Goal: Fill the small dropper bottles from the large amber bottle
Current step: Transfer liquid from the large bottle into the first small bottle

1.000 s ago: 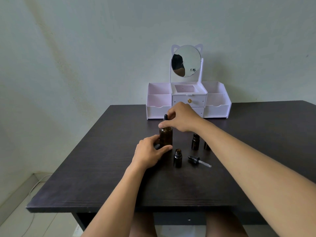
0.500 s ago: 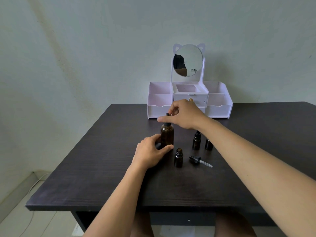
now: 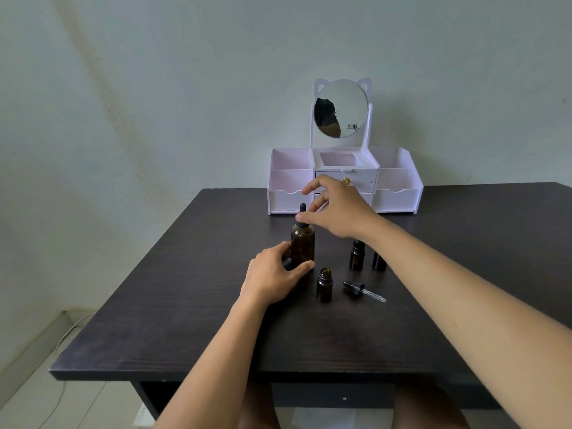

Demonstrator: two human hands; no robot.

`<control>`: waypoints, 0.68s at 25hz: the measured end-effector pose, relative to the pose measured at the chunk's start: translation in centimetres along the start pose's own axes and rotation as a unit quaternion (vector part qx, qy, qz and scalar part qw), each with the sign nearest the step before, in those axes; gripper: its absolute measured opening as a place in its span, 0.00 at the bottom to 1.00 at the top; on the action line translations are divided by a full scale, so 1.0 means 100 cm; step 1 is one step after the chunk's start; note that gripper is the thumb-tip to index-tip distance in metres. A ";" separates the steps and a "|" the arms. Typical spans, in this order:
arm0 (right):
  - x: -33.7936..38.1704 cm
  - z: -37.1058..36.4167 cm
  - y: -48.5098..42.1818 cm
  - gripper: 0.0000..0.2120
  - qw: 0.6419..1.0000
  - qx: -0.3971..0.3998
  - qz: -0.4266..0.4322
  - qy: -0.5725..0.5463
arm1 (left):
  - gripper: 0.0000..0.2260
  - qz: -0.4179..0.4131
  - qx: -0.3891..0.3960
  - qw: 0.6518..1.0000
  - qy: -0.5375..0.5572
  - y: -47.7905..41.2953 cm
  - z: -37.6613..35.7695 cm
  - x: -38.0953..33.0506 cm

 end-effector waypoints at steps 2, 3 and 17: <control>0.002 -0.005 0.002 0.28 0.999 0.052 0.008 -0.006 | 0.20 0.000 -0.003 1.000 0.003 0.000 0.000 0.000; 0.003 -0.009 0.003 0.32 0.997 0.073 0.009 -0.004 | 0.20 0.001 -0.004 1.000 0.005 0.001 0.000 0.000; 0.004 -0.005 0.000 0.27 1.000 0.009 -0.007 -0.026 | 0.22 0.002 -0.007 1.000 0.008 0.000 0.001 0.001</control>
Point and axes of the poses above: each hand's wrist, its own y-axis away from the middle knuckle, its own z-axis out of the back of the hand, x = y × z, the point moved 10 cm from there along -y, towards the middle knuckle, and after that the axes turned 14 degrees about -z, right-handed, at the moved point
